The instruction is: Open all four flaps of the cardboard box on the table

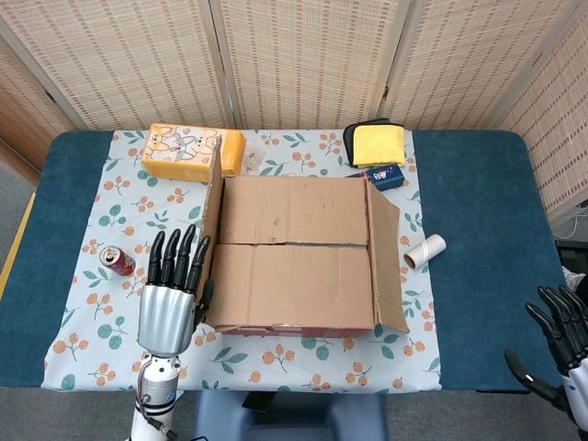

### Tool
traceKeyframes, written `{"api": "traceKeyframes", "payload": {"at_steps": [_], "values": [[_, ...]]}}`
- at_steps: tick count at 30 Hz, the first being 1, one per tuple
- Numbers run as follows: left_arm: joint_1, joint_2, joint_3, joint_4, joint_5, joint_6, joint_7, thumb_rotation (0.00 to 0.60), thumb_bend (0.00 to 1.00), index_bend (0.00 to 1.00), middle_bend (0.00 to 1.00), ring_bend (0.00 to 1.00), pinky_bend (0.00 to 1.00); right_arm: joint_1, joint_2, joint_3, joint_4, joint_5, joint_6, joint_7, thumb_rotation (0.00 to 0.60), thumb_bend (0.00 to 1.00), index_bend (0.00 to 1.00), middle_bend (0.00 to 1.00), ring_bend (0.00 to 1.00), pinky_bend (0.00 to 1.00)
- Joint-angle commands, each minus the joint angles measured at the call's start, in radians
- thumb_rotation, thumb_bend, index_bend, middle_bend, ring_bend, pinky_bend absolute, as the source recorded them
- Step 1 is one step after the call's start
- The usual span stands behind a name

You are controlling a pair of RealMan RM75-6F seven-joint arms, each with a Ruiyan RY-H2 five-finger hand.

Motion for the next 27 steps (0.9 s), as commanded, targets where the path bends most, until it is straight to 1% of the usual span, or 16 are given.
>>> {"api": "traceKeyframes", "payload": {"at_steps": [1,6,10,13,17,21,22,23,26,27], "values": [[0.010,0.020,-0.004,-0.024,0.011,0.014,0.005,0.600,0.52,0.05,0.05,0.00,0.00,0.001,-0.001,0.000,-0.004,0.001,-0.006,-0.004,0.600,0.44,0.00,0.00,0.00,0.00],[0.026,0.052,-0.009,-0.041,0.007,0.030,-0.004,0.600,0.52,0.05,0.05,0.00,0.00,0.001,-0.001,0.002,-0.006,0.006,-0.009,-0.004,0.600,0.44,0.00,0.00,0.00,0.00],[0.062,0.089,-0.015,-0.042,-0.015,0.067,-0.006,0.600,0.52,0.05,0.05,0.00,0.00,0.000,-0.001,-0.001,-0.004,0.000,-0.011,-0.008,0.600,0.44,0.00,0.00,0.00,0.00],[0.103,0.102,-0.029,-0.070,-0.094,0.094,0.036,0.600,0.52,0.05,0.05,0.00,0.00,0.000,-0.005,-0.004,-0.006,-0.007,-0.023,-0.030,0.600,0.44,0.00,0.00,0.00,0.00],[0.128,0.157,-0.039,-0.112,-0.191,0.071,0.055,0.600,0.52,0.05,0.05,0.00,0.00,0.006,-0.004,-0.024,-0.022,-0.025,-0.071,-0.075,0.600,0.44,0.00,0.00,0.00,0.00],[0.157,0.256,-0.007,-0.168,-0.253,0.031,-0.046,0.600,0.52,0.06,0.05,0.00,0.00,0.031,-0.012,-0.013,-0.036,-0.024,-0.129,-0.138,0.600,0.44,0.00,0.00,0.00,0.00],[0.171,0.294,0.013,-0.197,-0.274,0.012,-0.111,0.600,0.52,0.06,0.05,0.00,0.00,0.049,-0.009,-0.005,-0.047,-0.024,-0.160,-0.161,0.600,0.44,0.00,0.00,0.00,0.00],[0.175,0.313,0.019,-0.204,-0.278,0.006,-0.138,0.600,0.52,0.06,0.05,0.00,0.00,0.058,-0.006,-0.002,-0.056,-0.023,-0.177,-0.170,0.600,0.44,0.00,0.00,0.00,0.00],[0.201,0.401,0.071,-0.205,-0.250,-0.013,-0.288,0.600,0.52,0.06,0.05,0.00,0.00,0.124,0.037,0.019,-0.158,-0.023,-0.294,-0.239,0.600,0.44,0.00,0.00,0.00,0.00],[0.213,0.436,0.100,-0.198,-0.227,-0.017,-0.339,0.600,0.52,0.06,0.05,0.00,0.00,0.147,0.060,0.025,-0.213,-0.015,-0.345,-0.271,0.600,0.44,0.00,0.00,0.00,0.00]]}}
